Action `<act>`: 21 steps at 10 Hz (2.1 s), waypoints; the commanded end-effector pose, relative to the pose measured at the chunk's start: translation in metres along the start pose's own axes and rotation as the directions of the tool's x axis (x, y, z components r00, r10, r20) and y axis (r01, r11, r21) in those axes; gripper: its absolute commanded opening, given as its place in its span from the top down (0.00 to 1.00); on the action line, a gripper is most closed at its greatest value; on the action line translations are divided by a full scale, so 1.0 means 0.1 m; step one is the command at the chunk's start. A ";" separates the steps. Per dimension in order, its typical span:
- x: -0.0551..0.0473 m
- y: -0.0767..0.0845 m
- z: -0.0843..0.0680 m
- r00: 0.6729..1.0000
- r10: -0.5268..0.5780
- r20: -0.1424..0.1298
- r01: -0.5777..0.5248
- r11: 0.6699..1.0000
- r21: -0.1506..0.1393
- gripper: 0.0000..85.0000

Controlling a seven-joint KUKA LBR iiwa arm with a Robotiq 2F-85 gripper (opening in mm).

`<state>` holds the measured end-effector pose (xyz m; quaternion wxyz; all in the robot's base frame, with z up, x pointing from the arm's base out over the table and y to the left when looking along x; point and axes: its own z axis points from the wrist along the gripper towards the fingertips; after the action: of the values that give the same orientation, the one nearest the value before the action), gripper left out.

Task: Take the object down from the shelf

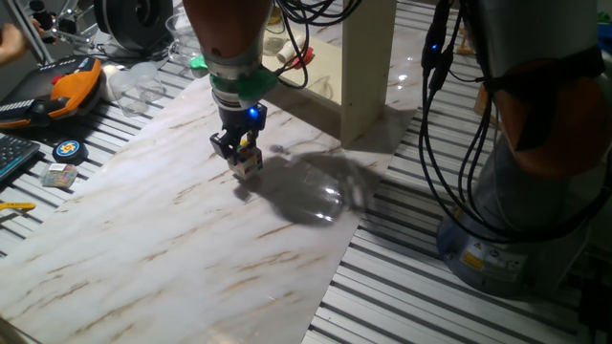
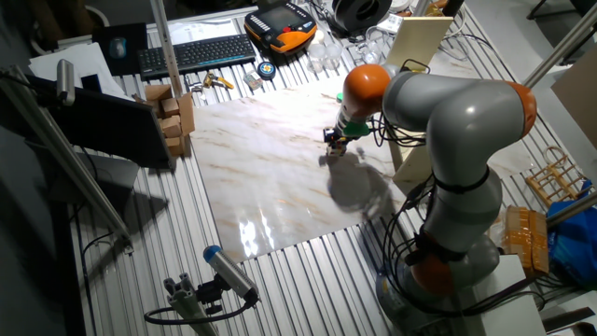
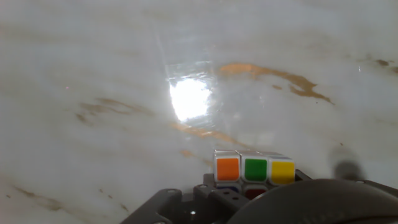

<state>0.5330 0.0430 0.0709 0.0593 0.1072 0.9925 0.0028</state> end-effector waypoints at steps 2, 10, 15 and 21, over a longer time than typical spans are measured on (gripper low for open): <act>0.01 -0.01 0.02 1.000 -0.002 0.002 0.002 1.000 0.009 1.00; 0.03 -0.04 0.07 1.000 -0.005 -0.002 0.005 1.000 0.005 1.00; 0.03 -0.04 0.07 1.000 0.000 0.013 0.000 1.000 0.000 0.80; 0.04 -0.02 0.06 0.999 0.002 0.036 -0.002 1.000 -0.002 0.60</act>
<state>0.5297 0.0417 0.0644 0.0769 0.1079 0.9912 0.0018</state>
